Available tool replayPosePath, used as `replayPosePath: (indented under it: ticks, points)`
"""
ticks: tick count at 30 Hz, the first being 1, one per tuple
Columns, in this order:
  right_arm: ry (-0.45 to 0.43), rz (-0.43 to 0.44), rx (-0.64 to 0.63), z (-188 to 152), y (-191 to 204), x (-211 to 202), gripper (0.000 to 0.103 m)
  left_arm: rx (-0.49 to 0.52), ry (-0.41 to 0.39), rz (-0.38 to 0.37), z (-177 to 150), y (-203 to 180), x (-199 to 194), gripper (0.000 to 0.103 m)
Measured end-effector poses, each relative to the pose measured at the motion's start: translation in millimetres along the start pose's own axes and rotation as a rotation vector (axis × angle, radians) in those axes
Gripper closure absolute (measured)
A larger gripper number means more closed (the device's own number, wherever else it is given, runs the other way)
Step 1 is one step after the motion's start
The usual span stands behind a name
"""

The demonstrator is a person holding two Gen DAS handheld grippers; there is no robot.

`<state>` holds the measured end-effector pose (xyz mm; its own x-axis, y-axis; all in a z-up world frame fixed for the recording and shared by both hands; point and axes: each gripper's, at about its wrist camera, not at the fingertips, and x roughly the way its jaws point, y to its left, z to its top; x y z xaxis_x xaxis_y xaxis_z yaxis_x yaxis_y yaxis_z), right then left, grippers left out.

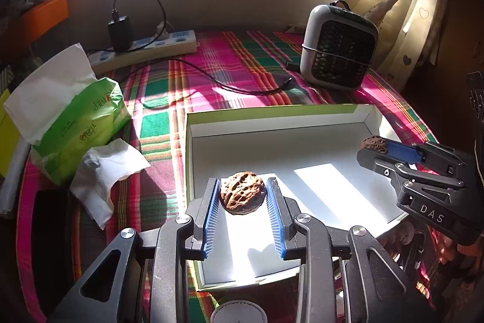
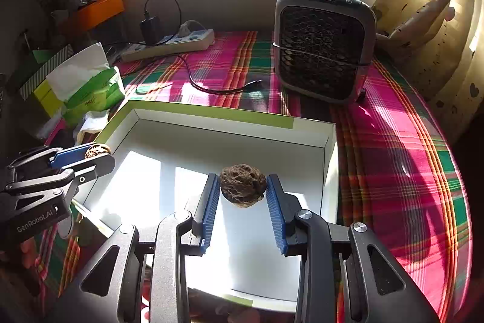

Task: Organize objects
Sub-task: 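Lower the walnuts into the box and open both tools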

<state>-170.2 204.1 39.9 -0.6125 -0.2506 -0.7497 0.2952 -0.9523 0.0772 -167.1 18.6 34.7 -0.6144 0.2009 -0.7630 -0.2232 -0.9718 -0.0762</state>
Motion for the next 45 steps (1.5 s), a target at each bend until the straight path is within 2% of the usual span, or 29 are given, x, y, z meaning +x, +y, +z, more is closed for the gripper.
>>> replayPosePath:
  ticks: [17, 45]
  points:
    - [0.044, -0.02, -0.013, 14, -8, 26, 0.07, -0.002, 0.049, 0.01, 16, -1, 32, 0.075]
    - [0.067, -0.07, -0.024, 16, -7, 37, 0.07, 0.005, 0.07, 0.013, 18, -5, 42, 0.074]
